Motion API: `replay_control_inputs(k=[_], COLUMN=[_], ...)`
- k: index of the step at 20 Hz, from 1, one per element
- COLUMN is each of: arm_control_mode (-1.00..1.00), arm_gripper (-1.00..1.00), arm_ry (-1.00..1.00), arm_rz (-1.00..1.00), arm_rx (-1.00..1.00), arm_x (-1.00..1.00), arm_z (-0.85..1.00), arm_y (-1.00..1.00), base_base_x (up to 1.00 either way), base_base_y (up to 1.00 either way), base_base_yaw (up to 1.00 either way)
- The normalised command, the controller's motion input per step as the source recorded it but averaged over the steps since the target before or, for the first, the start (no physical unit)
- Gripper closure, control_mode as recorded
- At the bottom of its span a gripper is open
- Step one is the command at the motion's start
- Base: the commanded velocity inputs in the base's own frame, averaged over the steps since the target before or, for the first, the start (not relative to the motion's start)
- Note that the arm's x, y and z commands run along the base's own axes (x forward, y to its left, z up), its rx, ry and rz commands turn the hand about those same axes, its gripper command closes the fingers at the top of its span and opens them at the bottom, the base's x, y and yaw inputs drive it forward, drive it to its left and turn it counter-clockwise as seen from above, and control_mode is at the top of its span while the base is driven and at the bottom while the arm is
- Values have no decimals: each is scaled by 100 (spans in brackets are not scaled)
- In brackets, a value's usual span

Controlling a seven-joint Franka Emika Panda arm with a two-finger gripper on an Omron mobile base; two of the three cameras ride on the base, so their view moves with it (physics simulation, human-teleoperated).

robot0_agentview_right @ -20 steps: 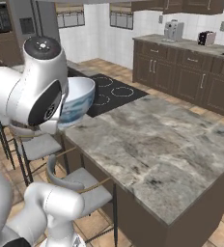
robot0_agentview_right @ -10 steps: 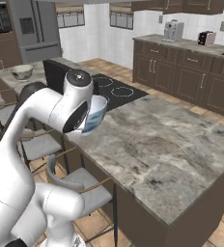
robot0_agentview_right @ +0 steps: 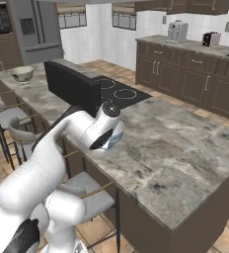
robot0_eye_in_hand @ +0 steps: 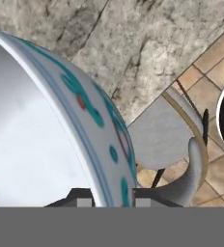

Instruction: Pick up the bowls from the cabinet and place each bowl in front of a stool on the dining counter.

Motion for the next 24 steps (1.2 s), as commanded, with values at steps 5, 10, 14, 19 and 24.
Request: replay_control_inputs(k=[5,10,14,19,24], arm_control_mode=[-100,-100,-100,-100,-100], arm_gripper=[100,100,100,100,100], arm_ry=[24,9,-2,-7,-28], arm_rz=[0,0,0,0,0], arm_rx=[24,6,0,0,0], arm_x=[90,86,81,68,15], arm_z=[-69,-38,-33,-47,-48], arm_y=[-45,-9,0,0,-7], base_base_x=[0,0,0,0,0], base_base_y=[0,0,0,0,0], base_base_yaw=[0,0,0,0,0])
